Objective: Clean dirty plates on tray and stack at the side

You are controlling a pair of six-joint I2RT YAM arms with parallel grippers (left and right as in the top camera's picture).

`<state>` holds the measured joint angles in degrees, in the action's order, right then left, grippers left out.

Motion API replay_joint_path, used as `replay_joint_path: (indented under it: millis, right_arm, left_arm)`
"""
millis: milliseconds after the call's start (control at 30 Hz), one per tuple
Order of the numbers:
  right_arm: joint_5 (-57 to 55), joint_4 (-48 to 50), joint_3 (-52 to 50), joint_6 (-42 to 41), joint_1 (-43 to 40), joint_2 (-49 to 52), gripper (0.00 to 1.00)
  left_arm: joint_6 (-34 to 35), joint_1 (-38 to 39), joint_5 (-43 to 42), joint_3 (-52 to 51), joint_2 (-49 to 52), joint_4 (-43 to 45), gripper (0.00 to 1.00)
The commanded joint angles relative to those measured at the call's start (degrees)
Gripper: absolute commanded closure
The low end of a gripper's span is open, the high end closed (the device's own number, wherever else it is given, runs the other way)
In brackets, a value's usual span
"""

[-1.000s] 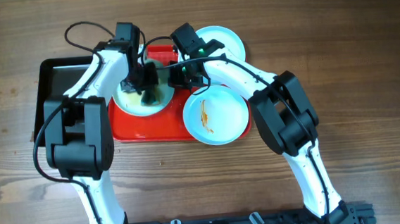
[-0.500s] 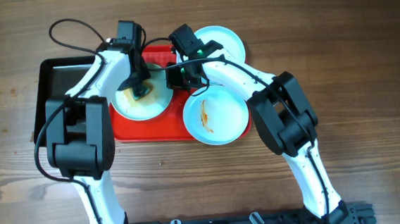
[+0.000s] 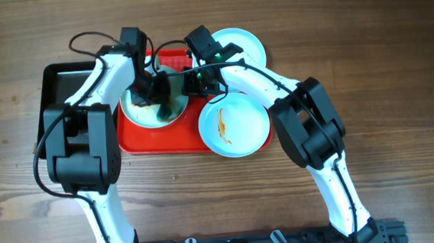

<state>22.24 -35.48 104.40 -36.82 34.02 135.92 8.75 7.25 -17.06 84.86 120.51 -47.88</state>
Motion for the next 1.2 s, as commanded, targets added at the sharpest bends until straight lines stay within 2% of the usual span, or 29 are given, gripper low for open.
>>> replay_joint_path:
  millis: [0,67,100,167,300,333,400,467,533,667,767,900,1033,1167]
  right_arm:
    - [0.76,0.57,0.37,-0.68,0.02,1.68,0.96]
    - [0.74,0.63,0.37,-0.66,0.02,1.68,0.96]
    - [0.74,0.74,0.37,-0.66,0.02,1.68,0.96]
    - [0.74,0.90,0.37,-0.66,0.02,1.68,0.96]
    - [0.74,0.98,0.37,-0.63,0.02,1.68,0.96]
    - [0.76,0.96,0.37,-0.66,0.02,1.68,0.96]
    - [0.74,0.96,0.37,-0.61,0.02,1.68,0.96]
    - [0.76,0.94,0.37,-0.39,0.02,1.68,0.96]
    - [0.76,0.85,0.37,0.02,0.02,1.68,0.96]
    - [0.74,0.33,0.37,0.70,0.02,1.68,0.96]
    - [0.74,-0.37,0.37,0.90,0.02,1.68,0.96]
    - [-0.22,-1.07,0.39,2.32,-0.20,-0.33,0.96]
    - [-11.06,-4.48,0.39,5.88,-0.07,-6.62,0.96]
    - [-26.53,-9.31,0.39,10.12,1.44,-12.28,0.96]
  left_arm:
    - [-0.39,-1.57,-4.98,-0.55,1.16,5.64,0.96]
    - [5.53,-2.93,2.34,-0.55,1.16,8.85,0.96]
    - [10.01,-3.78,8.98,-0.55,1.16,9.90,0.96]
    - [17.29,-5.03,18.16,-0.55,1.16,8.85,0.96]
    - [21.77,-6.16,19.93,-0.55,1.16,2.60,0.96]
    - [21.79,-6.14,19.41,-0.55,1.16,1.16,0.96]
    - [21.59,-6.16,10.88,-0.55,1.11,-3.34,0.96]
    - [16.61,-6.14,-1.40,-0.31,0.85,-4.11,0.96]
    - [13.92,-6.29,-7.19,1.05,-0.09,-5.33,0.96]
    - [10.91,-7.74,-7.32,8.17,-5.68,-11.93,0.96]
    - [10.93,-10.25,-6.84,10.75,-11.21,-13.22,0.96]
    - [10.95,-15.63,-0.31,10.84,-16.79,-13.33,0.96]
    - [10.95,-19.28,4.37,10.62,-16.35,-14.19,0.96]
    - [10.95,-20.61,5.20,9.79,-16.26,-13.88,0.96]
